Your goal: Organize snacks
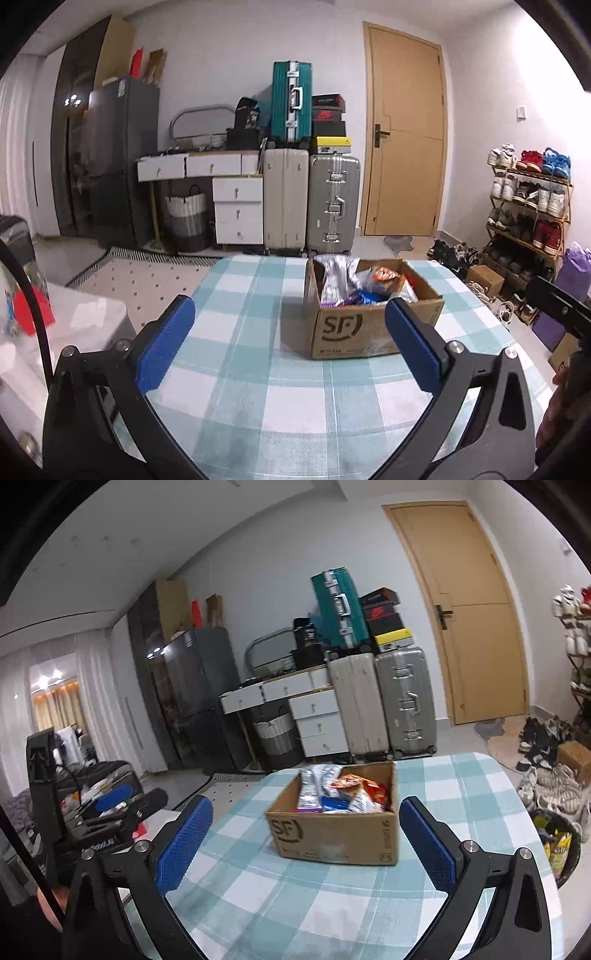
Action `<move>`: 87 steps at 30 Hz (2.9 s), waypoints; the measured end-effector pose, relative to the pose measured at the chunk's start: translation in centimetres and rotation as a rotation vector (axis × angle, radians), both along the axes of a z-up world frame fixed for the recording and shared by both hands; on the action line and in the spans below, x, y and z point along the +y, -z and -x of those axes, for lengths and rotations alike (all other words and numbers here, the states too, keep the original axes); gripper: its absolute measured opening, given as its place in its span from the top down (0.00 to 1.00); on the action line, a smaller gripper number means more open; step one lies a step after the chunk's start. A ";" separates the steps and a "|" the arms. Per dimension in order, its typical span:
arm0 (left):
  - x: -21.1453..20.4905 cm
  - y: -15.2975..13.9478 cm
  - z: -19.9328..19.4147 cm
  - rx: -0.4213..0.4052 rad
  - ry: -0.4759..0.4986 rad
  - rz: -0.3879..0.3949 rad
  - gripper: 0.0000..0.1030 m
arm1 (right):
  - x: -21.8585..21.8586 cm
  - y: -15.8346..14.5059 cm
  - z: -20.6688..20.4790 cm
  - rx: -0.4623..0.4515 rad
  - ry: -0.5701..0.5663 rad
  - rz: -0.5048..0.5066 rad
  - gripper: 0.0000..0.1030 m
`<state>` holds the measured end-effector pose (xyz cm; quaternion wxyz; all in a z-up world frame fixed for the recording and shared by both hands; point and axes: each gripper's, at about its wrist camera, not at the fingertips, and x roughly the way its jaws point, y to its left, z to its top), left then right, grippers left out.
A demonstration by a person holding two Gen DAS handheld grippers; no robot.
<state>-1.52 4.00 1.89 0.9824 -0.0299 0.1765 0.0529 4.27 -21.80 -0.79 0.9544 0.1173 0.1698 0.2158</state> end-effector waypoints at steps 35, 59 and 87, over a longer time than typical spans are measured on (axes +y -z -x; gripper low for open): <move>-2.5 2.7 -1.9 0.027 0.023 -0.035 0.00 | -1.2 4.1 -1.0 0.082 0.015 0.069 0.00; -2.0 3.3 -1.9 0.044 0.024 -0.014 0.00 | -0.7 4.0 -1.0 0.098 -0.006 0.064 0.00; -2.7 3.6 -2.4 0.079 -0.016 -0.077 0.00 | -0.8 4.0 -1.1 0.111 -0.010 0.051 0.00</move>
